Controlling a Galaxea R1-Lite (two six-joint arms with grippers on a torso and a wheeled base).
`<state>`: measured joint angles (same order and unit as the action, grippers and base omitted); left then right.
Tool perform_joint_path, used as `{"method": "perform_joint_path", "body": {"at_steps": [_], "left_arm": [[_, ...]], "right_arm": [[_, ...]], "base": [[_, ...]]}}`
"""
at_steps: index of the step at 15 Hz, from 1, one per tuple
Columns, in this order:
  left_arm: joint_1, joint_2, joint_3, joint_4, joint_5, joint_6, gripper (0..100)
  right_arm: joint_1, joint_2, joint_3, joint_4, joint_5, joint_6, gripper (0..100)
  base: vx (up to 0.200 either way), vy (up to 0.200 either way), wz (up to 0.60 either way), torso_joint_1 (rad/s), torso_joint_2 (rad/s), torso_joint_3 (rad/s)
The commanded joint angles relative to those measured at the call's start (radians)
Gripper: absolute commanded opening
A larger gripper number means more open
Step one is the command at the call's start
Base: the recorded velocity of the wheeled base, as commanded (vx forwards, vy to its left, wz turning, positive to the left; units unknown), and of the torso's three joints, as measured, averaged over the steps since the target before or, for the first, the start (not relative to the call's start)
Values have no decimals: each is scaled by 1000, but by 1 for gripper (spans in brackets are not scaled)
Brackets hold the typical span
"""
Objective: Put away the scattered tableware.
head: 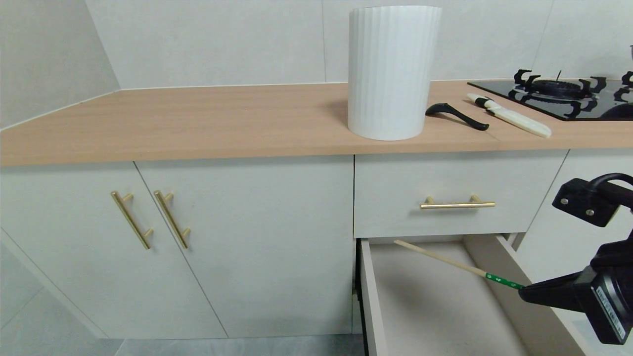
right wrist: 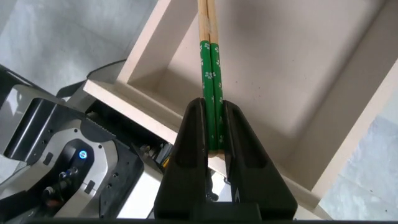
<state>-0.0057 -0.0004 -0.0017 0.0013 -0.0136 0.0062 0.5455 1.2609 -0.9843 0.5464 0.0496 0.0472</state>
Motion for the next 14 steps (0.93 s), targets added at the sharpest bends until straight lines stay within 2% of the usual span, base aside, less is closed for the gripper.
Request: {"method": "perform_joint_path", "body": {"at_steps": [1,8,11,14], "left_arm": [[0,0,0,0,0,0,100],[0,0,0,0,0,-2,100],[0,0,0,0,0,-2,100],[0,0,0,0,0,0,100]], "right_arm": [[1,31,-1,-11,-2,2,0],[1,319,18,-118,-89,59,0],[1,479,18,-227,-114,126,0],[8,652,18,-399,-209,226,0]], "base": [[0,0,0,0,0,0],[0,0,0,0,0,0],[0,0,0,0,0,0],[0,0,0,0,0,0]]}}
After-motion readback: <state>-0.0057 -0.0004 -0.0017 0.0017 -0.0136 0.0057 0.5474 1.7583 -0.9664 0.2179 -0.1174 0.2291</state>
